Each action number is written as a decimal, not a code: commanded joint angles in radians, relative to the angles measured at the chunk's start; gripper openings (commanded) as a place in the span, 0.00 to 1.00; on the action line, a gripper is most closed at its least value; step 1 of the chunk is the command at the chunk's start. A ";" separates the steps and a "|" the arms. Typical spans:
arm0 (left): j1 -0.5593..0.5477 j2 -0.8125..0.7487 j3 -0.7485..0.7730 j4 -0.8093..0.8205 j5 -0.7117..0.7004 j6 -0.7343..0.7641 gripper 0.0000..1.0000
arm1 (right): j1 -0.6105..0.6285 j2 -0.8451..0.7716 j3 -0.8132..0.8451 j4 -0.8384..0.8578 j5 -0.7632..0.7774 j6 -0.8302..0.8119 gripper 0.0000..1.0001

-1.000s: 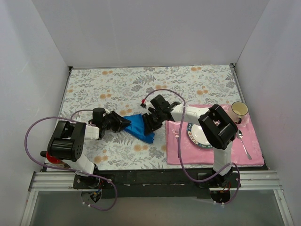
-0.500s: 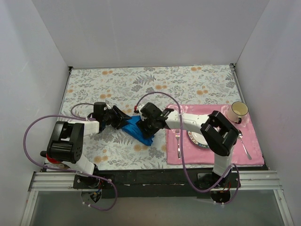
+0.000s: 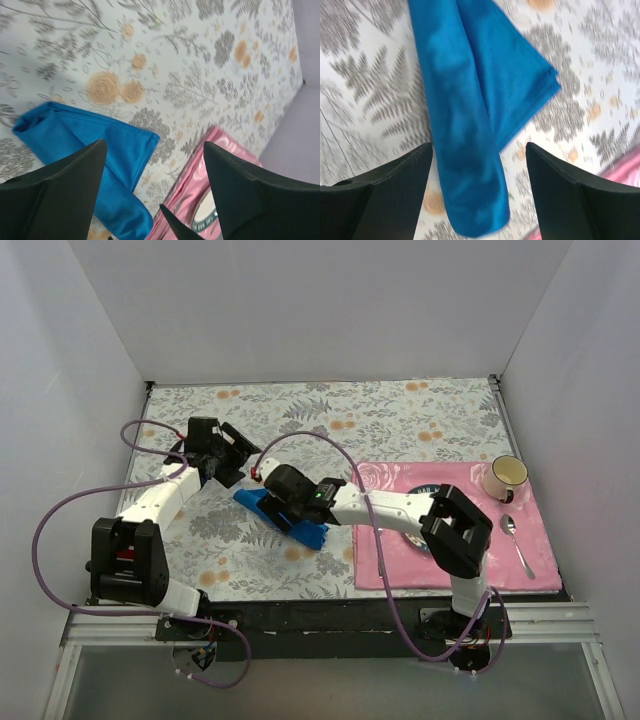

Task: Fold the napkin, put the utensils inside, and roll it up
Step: Roll the napkin with the utensil

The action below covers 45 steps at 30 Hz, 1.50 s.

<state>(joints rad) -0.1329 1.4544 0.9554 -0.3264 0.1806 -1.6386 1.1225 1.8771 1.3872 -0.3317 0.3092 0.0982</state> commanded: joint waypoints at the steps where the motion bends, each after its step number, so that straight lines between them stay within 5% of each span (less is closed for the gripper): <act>1: 0.006 -0.031 0.097 -0.278 -0.274 -0.050 0.79 | 0.025 0.135 0.157 0.094 0.028 -0.022 0.82; 11: 0.055 -0.111 0.062 -0.339 -0.328 -0.082 0.80 | 0.056 0.312 0.302 0.117 0.111 0.023 0.74; 23: 0.055 -0.143 0.026 -0.338 -0.297 -0.092 0.81 | 0.040 0.272 0.110 0.243 0.124 0.133 0.58; 29: 0.055 -0.170 -0.004 -0.332 -0.290 -0.089 0.81 | -0.001 0.254 0.053 0.273 0.065 0.166 0.38; 36: 0.056 -0.198 -0.061 -0.289 -0.256 -0.046 0.81 | -0.062 0.221 0.078 0.249 -0.166 0.207 0.16; 45: 0.056 -0.198 -0.107 -0.154 0.002 0.072 0.80 | -0.243 0.234 -0.037 0.451 -0.726 0.383 0.13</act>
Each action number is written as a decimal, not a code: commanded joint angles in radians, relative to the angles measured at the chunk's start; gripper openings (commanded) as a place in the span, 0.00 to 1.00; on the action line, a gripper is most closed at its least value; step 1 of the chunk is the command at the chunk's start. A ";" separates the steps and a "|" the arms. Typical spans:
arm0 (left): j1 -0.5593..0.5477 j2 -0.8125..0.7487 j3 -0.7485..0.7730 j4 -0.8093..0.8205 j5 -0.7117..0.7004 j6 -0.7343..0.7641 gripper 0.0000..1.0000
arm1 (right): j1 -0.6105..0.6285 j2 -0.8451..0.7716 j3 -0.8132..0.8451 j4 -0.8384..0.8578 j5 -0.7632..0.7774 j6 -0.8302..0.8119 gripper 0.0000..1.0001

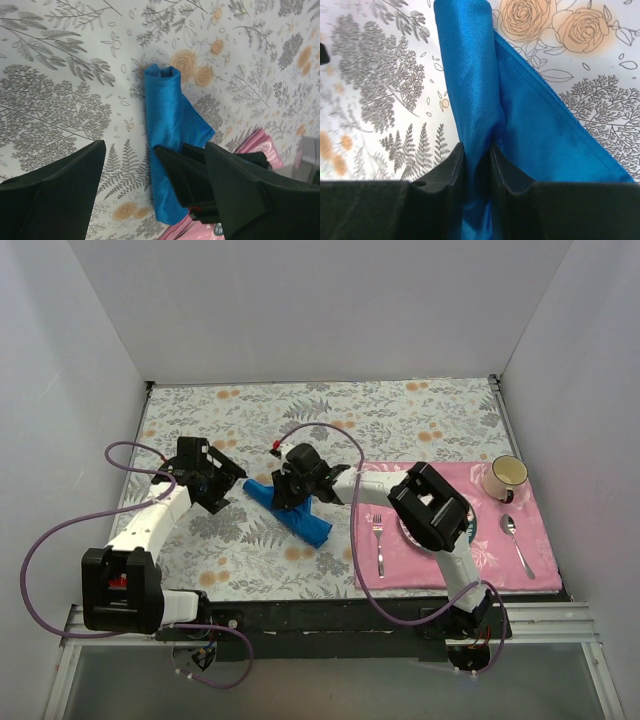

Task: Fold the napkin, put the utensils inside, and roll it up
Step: Roll the napkin with the utensil

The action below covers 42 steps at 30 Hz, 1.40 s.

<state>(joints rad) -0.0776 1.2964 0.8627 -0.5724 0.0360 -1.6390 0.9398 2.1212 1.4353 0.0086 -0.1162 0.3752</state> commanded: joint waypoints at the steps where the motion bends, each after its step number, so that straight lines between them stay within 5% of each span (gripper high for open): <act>1: 0.001 -0.043 -0.022 0.109 0.168 0.079 0.80 | -0.077 -0.006 -0.128 0.176 -0.341 0.125 0.12; 10: -0.001 -0.022 -0.141 0.422 0.554 0.047 0.80 | -0.211 0.085 -0.269 0.552 -0.651 0.378 0.16; 16: 0.001 0.066 -0.166 0.614 0.639 -0.025 0.79 | -0.229 0.135 -0.248 0.545 -0.688 0.412 0.21; 22: 0.001 0.133 -0.200 0.720 0.637 -0.082 0.79 | -0.243 0.151 -0.224 0.458 -0.643 0.444 0.21; 27: 0.001 0.195 -0.231 0.818 0.628 -0.097 0.79 | -0.240 0.154 -0.138 0.178 -0.501 0.389 0.15; 32: 0.001 0.253 -0.231 0.862 0.593 -0.085 0.79 | -0.243 0.160 -0.113 0.137 -0.474 0.378 0.15; 38: -0.001 0.340 -0.228 0.911 0.584 -0.088 0.79 | -0.243 0.163 -0.093 0.097 -0.473 0.347 0.19; 42: -0.001 0.330 -0.228 0.915 0.579 -0.071 0.78 | -0.243 0.154 -0.063 0.030 -0.459 0.294 0.30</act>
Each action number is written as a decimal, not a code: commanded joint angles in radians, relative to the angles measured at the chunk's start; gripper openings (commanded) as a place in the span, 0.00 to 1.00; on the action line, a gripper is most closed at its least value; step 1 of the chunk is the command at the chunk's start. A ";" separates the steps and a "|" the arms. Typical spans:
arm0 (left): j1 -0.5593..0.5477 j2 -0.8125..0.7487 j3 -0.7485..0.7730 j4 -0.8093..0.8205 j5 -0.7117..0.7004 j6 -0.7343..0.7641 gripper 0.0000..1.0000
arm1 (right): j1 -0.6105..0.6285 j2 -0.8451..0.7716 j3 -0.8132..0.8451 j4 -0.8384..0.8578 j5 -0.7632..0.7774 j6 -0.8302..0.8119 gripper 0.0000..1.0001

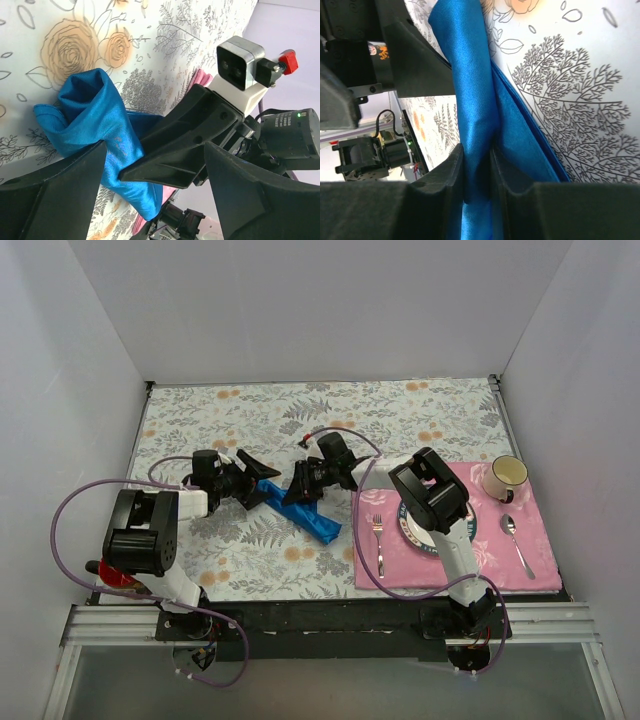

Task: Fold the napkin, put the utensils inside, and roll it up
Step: Roll the napkin with the utensil

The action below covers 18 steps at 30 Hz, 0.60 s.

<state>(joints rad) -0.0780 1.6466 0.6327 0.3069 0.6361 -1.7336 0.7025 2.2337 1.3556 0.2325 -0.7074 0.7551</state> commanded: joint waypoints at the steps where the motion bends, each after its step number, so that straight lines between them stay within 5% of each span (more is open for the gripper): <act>1: 0.000 -0.048 0.005 0.006 -0.030 0.031 0.78 | -0.005 0.038 0.033 -0.220 0.137 -0.130 0.32; 12: -0.002 -0.180 0.038 -0.101 -0.024 0.074 0.79 | 0.023 -0.045 0.303 -0.686 0.272 -0.448 0.65; 18: -0.008 -0.105 0.067 -0.072 0.008 0.062 0.79 | 0.048 -0.143 0.254 -0.736 0.350 -0.536 0.74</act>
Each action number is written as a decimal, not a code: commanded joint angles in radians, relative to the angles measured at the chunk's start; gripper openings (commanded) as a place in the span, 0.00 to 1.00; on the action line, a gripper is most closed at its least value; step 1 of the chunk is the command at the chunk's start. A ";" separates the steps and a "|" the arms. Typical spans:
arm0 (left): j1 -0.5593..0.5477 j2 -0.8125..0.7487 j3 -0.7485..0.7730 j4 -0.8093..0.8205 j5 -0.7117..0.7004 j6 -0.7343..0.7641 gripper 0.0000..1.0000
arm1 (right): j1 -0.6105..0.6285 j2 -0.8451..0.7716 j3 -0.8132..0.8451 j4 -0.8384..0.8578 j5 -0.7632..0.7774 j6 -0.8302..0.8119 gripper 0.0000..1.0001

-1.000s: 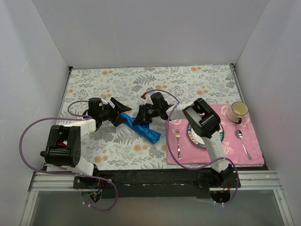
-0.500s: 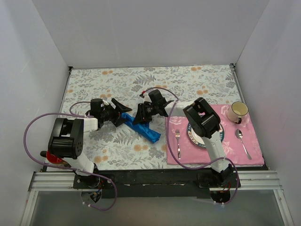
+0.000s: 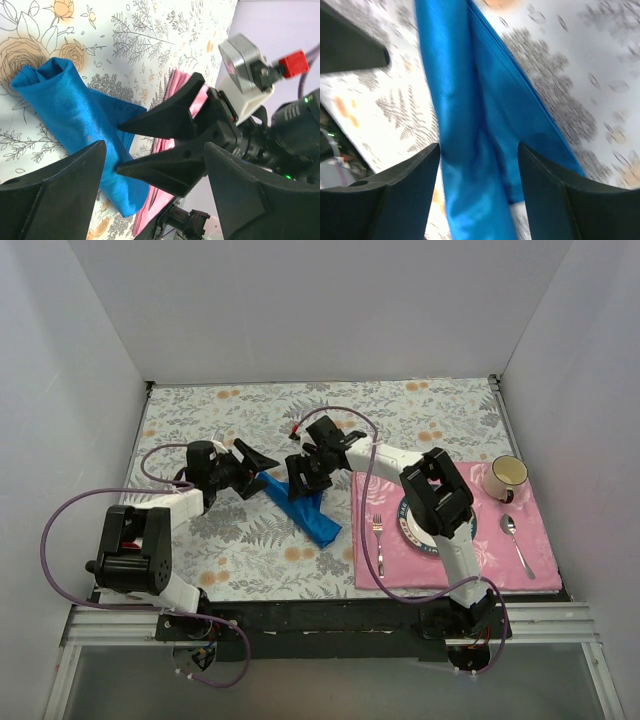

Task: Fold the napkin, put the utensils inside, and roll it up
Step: Roll the napkin with the utensil

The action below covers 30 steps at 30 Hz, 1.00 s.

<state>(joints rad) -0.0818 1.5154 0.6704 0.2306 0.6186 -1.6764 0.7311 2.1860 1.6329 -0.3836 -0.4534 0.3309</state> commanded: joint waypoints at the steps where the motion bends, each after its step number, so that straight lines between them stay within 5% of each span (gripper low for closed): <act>1: -0.010 0.031 0.028 0.012 0.026 -0.003 0.79 | 0.028 -0.127 -0.054 -0.113 0.132 -0.119 0.75; 11: -0.036 0.092 0.054 0.053 0.004 -0.020 0.78 | 0.169 -0.244 -0.186 -0.072 0.418 -0.148 0.77; 23: -0.038 0.141 0.084 0.055 -0.011 -0.020 0.79 | 0.169 -0.252 -0.308 0.012 0.519 -0.153 0.53; 28: -0.039 0.195 0.109 0.064 -0.023 -0.006 0.79 | 0.172 -0.258 -0.274 -0.018 0.524 -0.171 0.53; 30: -0.041 0.218 0.129 0.046 -0.020 0.000 0.79 | 0.185 -0.272 -0.254 -0.035 0.539 -0.202 0.61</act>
<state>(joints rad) -0.1173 1.7061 0.7467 0.2852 0.6098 -1.6993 0.9051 1.9507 1.3407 -0.3901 0.0307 0.1852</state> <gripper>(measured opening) 0.785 0.554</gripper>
